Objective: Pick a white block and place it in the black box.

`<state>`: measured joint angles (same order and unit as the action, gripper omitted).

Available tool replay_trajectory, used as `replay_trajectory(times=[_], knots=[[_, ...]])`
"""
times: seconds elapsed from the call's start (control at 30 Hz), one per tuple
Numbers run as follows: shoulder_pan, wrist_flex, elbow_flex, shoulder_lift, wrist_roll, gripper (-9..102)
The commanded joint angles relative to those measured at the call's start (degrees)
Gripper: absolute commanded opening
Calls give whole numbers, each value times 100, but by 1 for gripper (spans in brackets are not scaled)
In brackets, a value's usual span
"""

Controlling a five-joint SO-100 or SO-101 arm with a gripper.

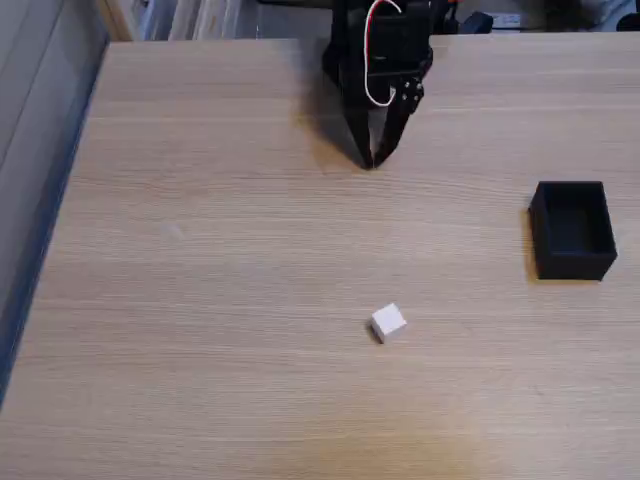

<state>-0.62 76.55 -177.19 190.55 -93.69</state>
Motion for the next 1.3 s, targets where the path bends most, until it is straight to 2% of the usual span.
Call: replay_trajectory(times=[0.0, 0.3, 0.4, 0.63, 0.7, 0.8, 0.97, 1.27], knots=[[-53, 44, 0, -53, -44, 0], [246, 26, 642, -668, 352, 0], [308, -158, 958, -1151, 589, 3], [448, -888, 1793, -2575, 1020, 13], [457, -1011, 2039, -3006, 1011, 22], [422, -1204, 2276, -3489, 984, 25], [246, -1881, 2338, -3938, 923, 29], [167, -3252, 2540, -4834, 729, 29]])
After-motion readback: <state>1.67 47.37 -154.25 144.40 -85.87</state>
